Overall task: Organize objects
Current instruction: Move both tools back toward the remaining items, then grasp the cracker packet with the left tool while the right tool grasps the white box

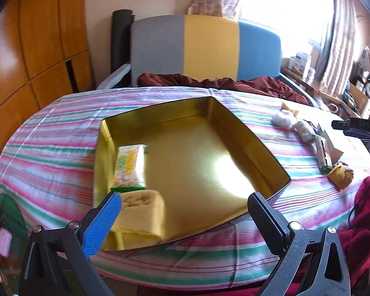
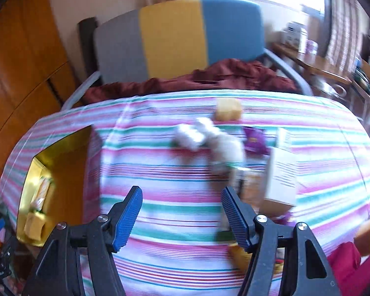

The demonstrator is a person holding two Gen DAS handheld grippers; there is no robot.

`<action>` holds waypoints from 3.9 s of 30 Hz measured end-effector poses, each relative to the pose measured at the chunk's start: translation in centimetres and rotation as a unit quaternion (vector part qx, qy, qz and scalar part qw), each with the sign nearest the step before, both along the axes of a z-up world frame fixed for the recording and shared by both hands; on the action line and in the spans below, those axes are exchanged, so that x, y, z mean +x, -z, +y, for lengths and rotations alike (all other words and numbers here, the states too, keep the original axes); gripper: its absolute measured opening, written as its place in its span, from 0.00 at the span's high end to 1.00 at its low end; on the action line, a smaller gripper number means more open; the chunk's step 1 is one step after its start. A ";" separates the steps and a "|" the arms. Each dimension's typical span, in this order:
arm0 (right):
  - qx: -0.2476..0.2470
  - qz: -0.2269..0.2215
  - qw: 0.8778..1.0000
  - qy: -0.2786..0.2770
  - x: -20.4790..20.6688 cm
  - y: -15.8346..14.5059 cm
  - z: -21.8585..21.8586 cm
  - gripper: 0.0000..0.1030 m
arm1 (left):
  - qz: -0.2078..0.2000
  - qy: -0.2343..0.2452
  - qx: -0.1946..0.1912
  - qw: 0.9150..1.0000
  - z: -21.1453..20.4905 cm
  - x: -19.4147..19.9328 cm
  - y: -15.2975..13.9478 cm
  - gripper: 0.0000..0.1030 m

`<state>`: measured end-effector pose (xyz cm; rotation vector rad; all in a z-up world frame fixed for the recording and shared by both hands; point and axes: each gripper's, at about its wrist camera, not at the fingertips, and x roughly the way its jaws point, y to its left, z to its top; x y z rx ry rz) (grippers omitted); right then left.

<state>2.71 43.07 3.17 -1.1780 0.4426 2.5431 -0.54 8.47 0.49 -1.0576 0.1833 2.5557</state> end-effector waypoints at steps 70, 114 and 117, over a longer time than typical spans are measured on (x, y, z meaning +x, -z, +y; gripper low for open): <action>-0.293 0.139 0.925 0.198 9.5 5.4 14.3 0.18 | -0.078 0.227 -0.058 0.969 36.1 -6.3 10.5 0.04; -0.304 0.097 0.927 0.196 8.7 6.1 14.0 0.18 | 0.063 0.394 -0.203 0.894 37.9 -1.5 9.3 0.18; -0.304 0.098 0.927 0.196 8.8 6.1 14.0 0.18 | -0.015 0.384 -0.151 0.911 38.0 -3.4 9.3 0.52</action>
